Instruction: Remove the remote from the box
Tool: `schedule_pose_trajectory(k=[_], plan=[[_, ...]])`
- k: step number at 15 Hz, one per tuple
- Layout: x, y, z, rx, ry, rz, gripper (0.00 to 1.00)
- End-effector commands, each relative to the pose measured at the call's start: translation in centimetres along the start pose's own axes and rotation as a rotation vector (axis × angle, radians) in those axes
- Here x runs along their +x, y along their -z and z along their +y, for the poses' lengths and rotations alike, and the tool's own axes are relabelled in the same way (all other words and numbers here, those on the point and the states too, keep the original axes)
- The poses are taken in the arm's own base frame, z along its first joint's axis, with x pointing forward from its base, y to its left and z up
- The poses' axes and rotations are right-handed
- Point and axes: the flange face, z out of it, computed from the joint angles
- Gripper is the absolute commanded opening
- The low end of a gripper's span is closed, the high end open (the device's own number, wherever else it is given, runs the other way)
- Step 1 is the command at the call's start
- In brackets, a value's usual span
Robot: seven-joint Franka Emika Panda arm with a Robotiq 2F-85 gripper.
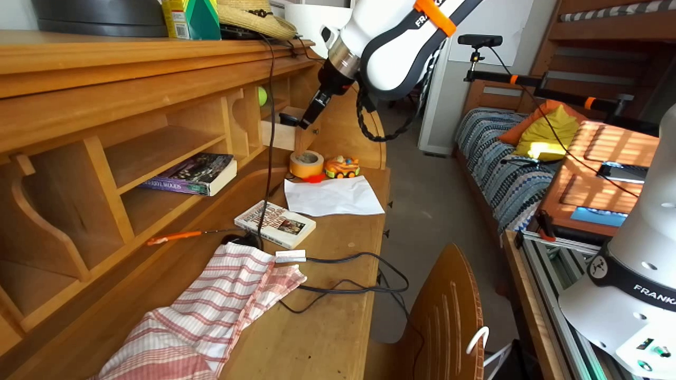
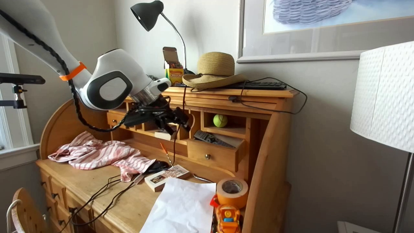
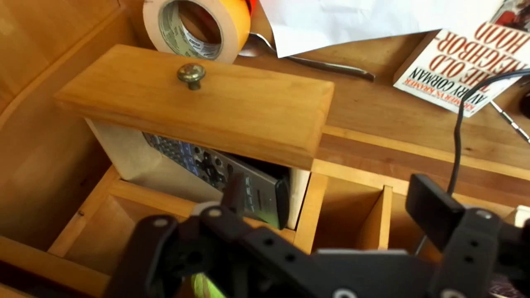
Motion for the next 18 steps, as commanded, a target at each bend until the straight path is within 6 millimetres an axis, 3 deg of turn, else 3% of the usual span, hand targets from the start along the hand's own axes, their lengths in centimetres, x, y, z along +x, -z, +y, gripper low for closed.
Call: schedule_pose_trajectory(k=[1,7,14,18], plan=[[1.8,-1.2,0.1,0.005,-0.075,0.029,1.00],[4.7,-3.2,2.7,-0.032,-0.124,0.022,1.00],[4.2,-6.4,2.5,-0.032,-0.142,0.006,1.00],[4.2,-6.4,3.3,-0.045,-0.189,0.022,1.00]])
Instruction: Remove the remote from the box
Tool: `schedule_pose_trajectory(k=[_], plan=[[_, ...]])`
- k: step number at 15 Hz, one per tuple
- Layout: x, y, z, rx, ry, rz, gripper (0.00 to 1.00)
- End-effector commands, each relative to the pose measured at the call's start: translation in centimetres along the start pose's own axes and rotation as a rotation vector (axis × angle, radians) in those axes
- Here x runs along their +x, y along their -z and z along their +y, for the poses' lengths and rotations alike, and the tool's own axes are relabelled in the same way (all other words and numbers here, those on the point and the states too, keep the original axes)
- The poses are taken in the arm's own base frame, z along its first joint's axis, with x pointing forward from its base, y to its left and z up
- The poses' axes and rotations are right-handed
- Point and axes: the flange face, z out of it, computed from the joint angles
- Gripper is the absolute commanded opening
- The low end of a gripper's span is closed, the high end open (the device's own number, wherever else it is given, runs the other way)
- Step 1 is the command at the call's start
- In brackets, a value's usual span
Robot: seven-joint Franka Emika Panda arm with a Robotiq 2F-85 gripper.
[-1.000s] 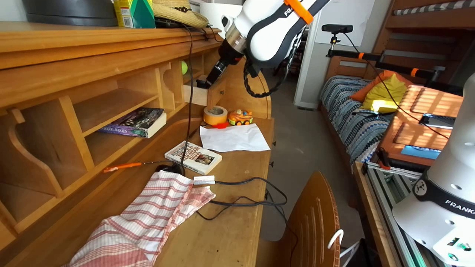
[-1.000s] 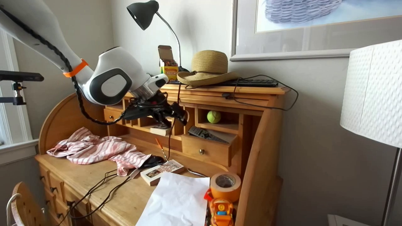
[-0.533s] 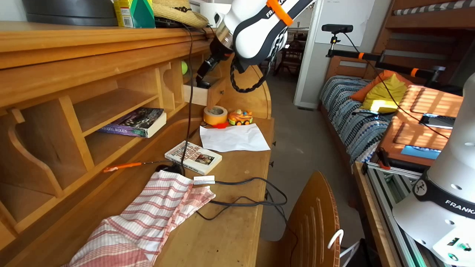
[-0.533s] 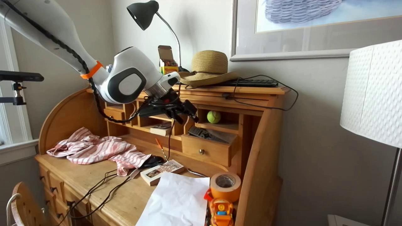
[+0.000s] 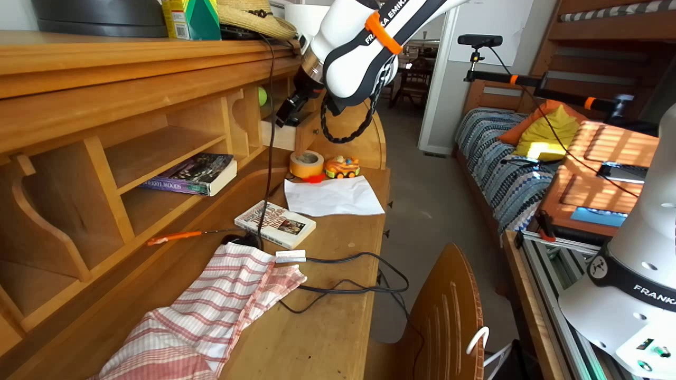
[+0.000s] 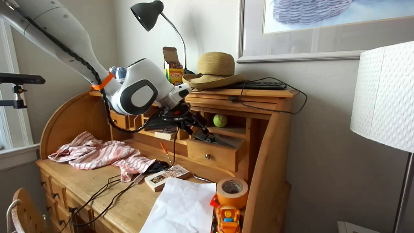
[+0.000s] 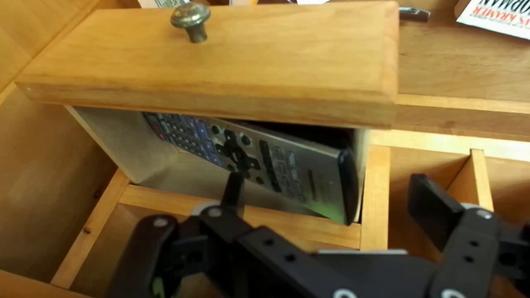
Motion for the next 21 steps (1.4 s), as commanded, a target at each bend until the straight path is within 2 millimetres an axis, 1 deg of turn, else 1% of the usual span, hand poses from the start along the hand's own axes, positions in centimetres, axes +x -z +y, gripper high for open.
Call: schedule_pose_trajectory(k=[1,4,7,12,14,16,18,21], plan=[[0.4,0.0,1.0,-0.015,-0.060,0.012,1.00],[0.4,0.3,2.0,-0.029,-0.095,0.018,1.00],[0.2,0.0,2.9,-0.047,-0.116,0.006,1.00],[0.2,-0.3,2.3,-0.042,-0.113,-0.001,1.00],[0.1,-0.3,1.8,-0.031,-0.099,-0.008,1.00],[0.2,-0.4,0.9,-0.012,-0.077,-0.023,1.00],[0.1,-0.6,0.5,-0.009,-0.070,-0.023,1.00],[0.2,-0.7,1.0,-0.019,-0.087,-0.020,1.00]])
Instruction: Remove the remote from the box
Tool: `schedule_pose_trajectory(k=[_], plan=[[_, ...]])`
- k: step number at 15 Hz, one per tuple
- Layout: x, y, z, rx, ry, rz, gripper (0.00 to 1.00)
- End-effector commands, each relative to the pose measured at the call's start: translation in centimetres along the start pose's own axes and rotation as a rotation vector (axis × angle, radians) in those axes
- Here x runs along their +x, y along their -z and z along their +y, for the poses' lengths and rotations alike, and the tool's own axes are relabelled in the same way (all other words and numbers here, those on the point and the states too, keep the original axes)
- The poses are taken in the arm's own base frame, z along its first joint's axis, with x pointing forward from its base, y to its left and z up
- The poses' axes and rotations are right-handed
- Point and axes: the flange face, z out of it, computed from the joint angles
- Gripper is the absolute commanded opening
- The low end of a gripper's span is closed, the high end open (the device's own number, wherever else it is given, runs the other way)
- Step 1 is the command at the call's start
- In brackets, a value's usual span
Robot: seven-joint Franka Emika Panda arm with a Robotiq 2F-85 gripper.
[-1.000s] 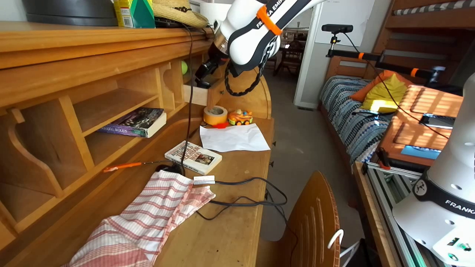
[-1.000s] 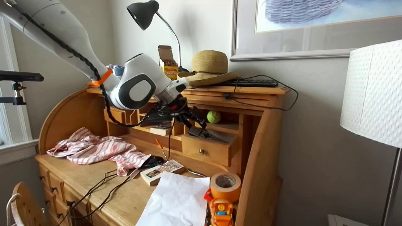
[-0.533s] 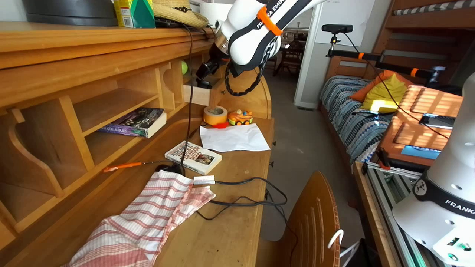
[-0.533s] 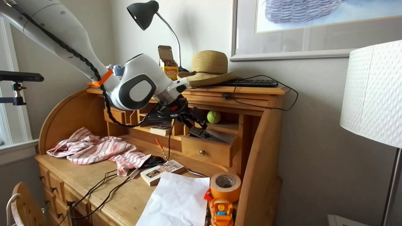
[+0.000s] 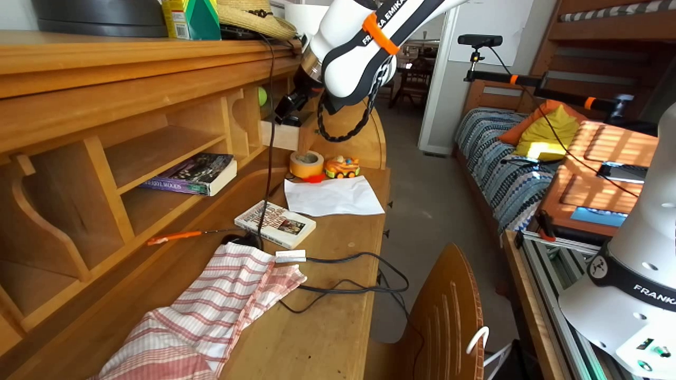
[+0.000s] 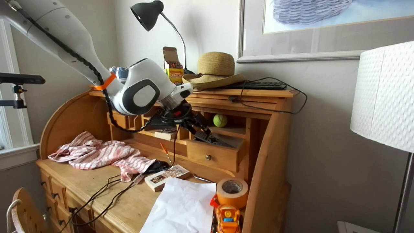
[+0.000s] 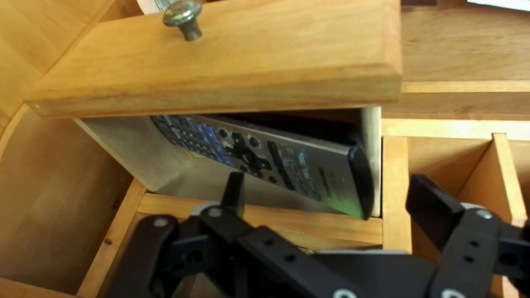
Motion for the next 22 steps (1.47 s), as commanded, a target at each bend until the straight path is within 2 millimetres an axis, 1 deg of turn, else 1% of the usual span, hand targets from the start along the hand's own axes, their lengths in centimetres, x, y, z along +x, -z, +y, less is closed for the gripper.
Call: schedule_pose_trajectory(k=[1,6,10,12,13,17,21,22], plan=[[-0.1,-0.4,0.6,-0.010,-0.011,-0.021,1.00],[-0.3,-0.3,2.2,-0.036,-0.041,-0.025,1.00],[-0.1,-0.1,2.1,-0.040,-0.049,-0.020,1.00],[0.1,0.1,2.0,-0.047,-0.050,-0.013,0.73],[0.4,0.5,2.0,-0.053,-0.051,-0.003,0.67],[1.9,2.1,2.1,-0.066,-0.079,0.037,0.35],[3.4,4.4,3.3,-0.085,-0.127,0.085,0.05],[3.3,4.7,3.5,-0.086,-0.131,0.084,0.07]])
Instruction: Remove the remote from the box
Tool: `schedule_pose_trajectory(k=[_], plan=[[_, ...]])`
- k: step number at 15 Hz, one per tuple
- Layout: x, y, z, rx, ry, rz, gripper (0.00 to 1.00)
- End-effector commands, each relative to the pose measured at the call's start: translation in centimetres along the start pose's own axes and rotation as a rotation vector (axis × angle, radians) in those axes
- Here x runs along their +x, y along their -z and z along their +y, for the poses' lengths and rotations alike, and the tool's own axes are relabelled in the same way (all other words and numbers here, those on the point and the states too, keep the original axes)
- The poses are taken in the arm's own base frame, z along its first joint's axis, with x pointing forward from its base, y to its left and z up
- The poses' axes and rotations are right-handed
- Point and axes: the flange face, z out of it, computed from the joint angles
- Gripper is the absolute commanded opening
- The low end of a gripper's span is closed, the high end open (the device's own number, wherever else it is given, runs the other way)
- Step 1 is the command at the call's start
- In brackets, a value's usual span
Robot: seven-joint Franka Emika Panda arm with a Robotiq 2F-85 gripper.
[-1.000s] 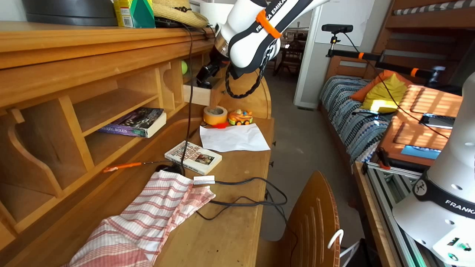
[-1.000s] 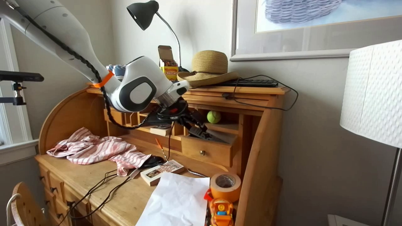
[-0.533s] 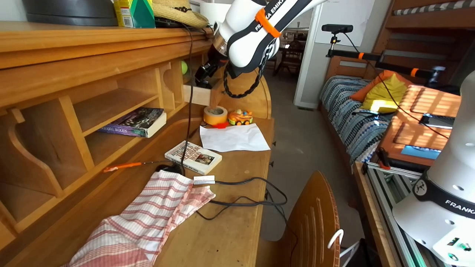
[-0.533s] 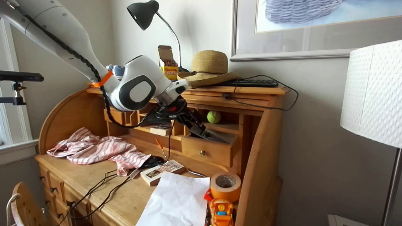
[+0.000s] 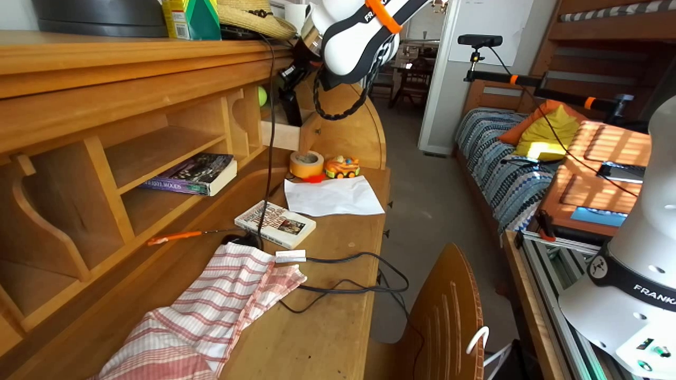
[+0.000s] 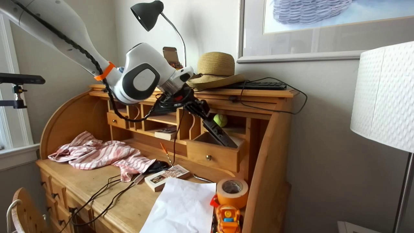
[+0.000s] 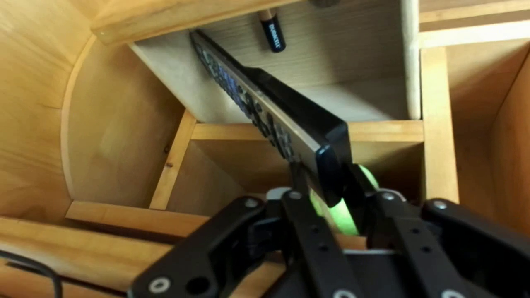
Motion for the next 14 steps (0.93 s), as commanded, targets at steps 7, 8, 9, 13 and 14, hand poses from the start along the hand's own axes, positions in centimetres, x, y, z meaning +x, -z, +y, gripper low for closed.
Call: schedule_pose_trajectory(k=[7,8,9,13,14], plan=[[-2.9,1.4,-3.1,0.081,0.106,-0.107,0.05],[-3.4,1.1,-3.4,0.087,0.130,-0.133,0.05],[-3.8,0.8,-3.7,0.092,0.151,-0.158,0.05],[-4.6,0.1,-4.2,0.104,0.205,-0.219,0.05],[-4.5,0.2,-3.9,0.100,0.205,-0.220,0.05]])
